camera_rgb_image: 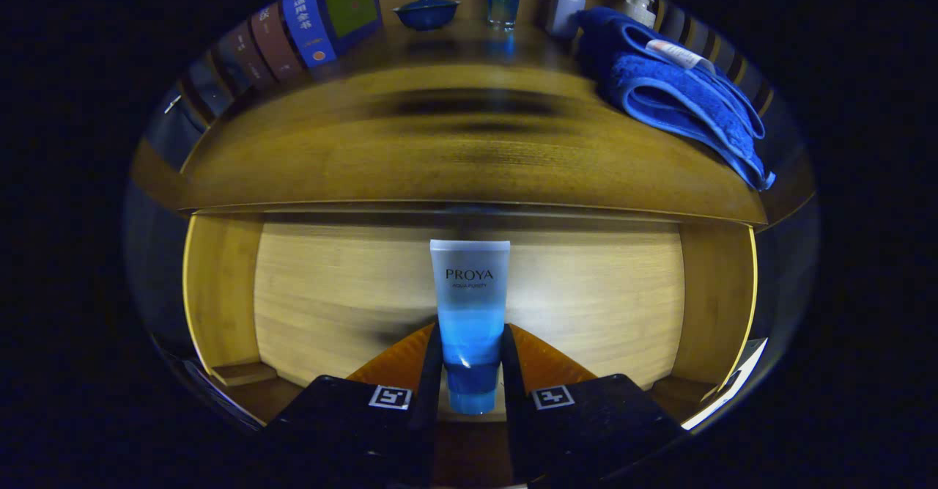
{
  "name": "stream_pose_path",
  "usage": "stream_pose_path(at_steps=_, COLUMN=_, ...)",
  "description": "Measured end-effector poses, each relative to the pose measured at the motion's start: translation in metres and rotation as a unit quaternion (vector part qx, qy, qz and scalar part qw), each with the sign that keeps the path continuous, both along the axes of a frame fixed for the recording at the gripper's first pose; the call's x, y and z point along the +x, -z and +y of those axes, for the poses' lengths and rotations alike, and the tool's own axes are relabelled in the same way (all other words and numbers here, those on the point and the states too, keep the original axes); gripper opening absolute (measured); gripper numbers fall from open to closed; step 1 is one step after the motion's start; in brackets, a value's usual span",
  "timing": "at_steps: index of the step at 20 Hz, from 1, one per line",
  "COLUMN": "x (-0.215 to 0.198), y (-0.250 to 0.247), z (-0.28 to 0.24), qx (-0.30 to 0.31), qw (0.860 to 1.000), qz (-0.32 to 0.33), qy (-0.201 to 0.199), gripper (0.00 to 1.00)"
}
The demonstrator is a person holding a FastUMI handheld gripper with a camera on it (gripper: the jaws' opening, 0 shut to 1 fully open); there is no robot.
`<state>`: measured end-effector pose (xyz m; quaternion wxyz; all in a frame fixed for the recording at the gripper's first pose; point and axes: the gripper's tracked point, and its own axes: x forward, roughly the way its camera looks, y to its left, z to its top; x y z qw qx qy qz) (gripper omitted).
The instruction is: Pull open the drawer, take out the items inside it, and place them on the countertop above the cabinet.
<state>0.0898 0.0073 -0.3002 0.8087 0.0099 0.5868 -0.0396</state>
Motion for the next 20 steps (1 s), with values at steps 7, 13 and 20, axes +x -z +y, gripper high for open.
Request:
stream_pose_path(at_steps=7, x=-0.018, y=-0.094, z=0.013, qx=0.022, qw=0.995, qz=-0.096, qy=-0.018, gripper=0.45)
stream_pose_path(at_steps=13, x=0.040, y=-0.152, z=0.014, qx=0.016, qw=0.985, qz=-0.171, qy=-0.025, gripper=0.44)
stream_pose_path(at_steps=20, x=0.141, y=-0.146, z=0.006, qx=0.012, qw=0.986, qz=-0.168, qy=-0.006, gripper=0.44)
